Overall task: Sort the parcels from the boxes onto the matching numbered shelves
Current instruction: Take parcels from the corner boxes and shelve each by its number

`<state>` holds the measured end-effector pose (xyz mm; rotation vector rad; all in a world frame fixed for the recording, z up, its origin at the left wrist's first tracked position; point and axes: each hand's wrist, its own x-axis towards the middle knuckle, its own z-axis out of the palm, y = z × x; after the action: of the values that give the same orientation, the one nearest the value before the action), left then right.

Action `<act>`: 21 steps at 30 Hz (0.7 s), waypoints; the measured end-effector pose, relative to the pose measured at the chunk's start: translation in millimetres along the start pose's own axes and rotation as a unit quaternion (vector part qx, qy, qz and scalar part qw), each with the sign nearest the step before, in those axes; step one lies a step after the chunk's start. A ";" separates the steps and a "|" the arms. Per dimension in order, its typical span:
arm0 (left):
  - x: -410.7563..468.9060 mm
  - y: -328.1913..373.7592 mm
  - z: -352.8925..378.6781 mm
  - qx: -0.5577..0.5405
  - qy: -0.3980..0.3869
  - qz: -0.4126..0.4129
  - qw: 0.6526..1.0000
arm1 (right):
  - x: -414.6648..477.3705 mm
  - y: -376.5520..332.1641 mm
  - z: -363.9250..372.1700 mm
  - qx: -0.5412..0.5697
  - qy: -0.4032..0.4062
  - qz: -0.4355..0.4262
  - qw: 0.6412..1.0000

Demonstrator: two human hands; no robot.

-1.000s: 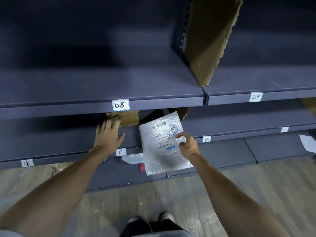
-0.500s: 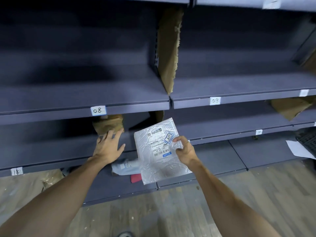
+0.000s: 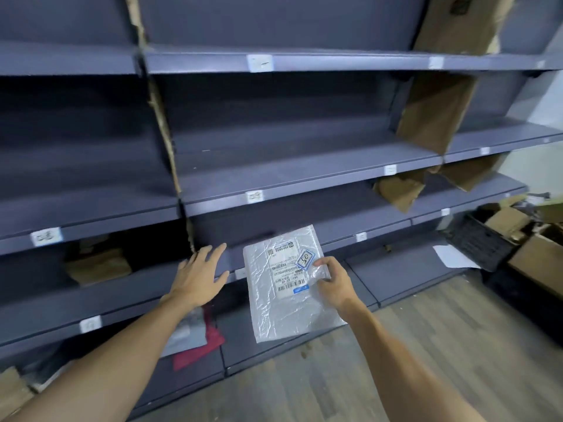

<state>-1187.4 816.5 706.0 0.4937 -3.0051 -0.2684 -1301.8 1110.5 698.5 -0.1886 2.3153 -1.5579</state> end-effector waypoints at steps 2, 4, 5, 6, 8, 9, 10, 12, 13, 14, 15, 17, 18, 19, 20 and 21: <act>8.7 32.2 1.2 0.002 0.006 0.020 1.000 | -5.5 7.0 -33.2 0.028 0.018 0.017 0.999; 18.3 62.5 1.6 0.003 0.013 0.040 0.999 | -10.4 13.2 -63.5 0.047 0.040 0.030 0.998; 23.5 77.3 1.5 0.002 0.016 0.050 0.999 | -12.1 17.0 -77.0 0.055 0.052 0.036 0.997; 28.5 91.7 1.5 0.002 0.019 0.060 0.998 | -12.8 20.8 -89.5 0.062 0.064 0.041 0.995; 38.3 119.0 2.5 0.000 0.020 0.083 0.996 | -11.0 30.9 -111.8 0.071 0.090 0.046 0.992; 43.2 131.9 3.4 -0.003 0.020 0.096 0.995 | -9.8 35.1 -122.1 0.076 0.102 0.049 0.991; 48.5 144.4 4.8 -0.006 0.020 0.107 0.994 | -8.0 39.0 -131.8 0.084 0.113 0.053 0.989; 60.7 168.1 7.5 -0.006 0.020 0.130 0.991 | -5.2 44.8 -150.9 0.094 0.132 0.055 0.985; 67.6 179.2 8.6 -0.006 0.019 0.141 0.990 | -4.0 47.1 -160.1 0.098 0.143 0.054 0.983; 75.3 190.2 9.8 -0.007 0.019 0.150 0.988 | -2.7 48.9 -169.1 0.103 0.154 0.054 0.981; 83.1 201.1 11.0 -0.007 0.019 0.159 0.987 | -0.7 51.3 -178.0 0.108 0.162 0.053 0.980; 100.4 222.1 13.5 -0.005 0.019 0.173 0.985 | 6.1 57.8 -196.4 0.111 0.175 0.050 0.977; 109.7 232.9 14.8 -0.007 0.020 0.182 0.983 | 10.1 60.0 -206.1 0.114 0.187 0.049 0.975; 119.2 243.9 15.8 -0.012 0.021 0.190 0.981 | 16.2 63.6 -216.4 0.115 0.200 0.050 0.972; 129.2 255.2 17.0 -0.016 0.022 0.198 0.980 | 22.0 66.1 -227.3 0.112 0.209 0.048 0.970; 139.7 266.9 17.8 -0.019 0.022 0.206 0.978 | 28.5 69.2 -238.9 0.106 0.218 0.046 0.969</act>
<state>-1403.9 1022.9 745.8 -0.1303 -2.9583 -0.2762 -1407.1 1337.4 710.1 0.3428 2.3963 -1.9373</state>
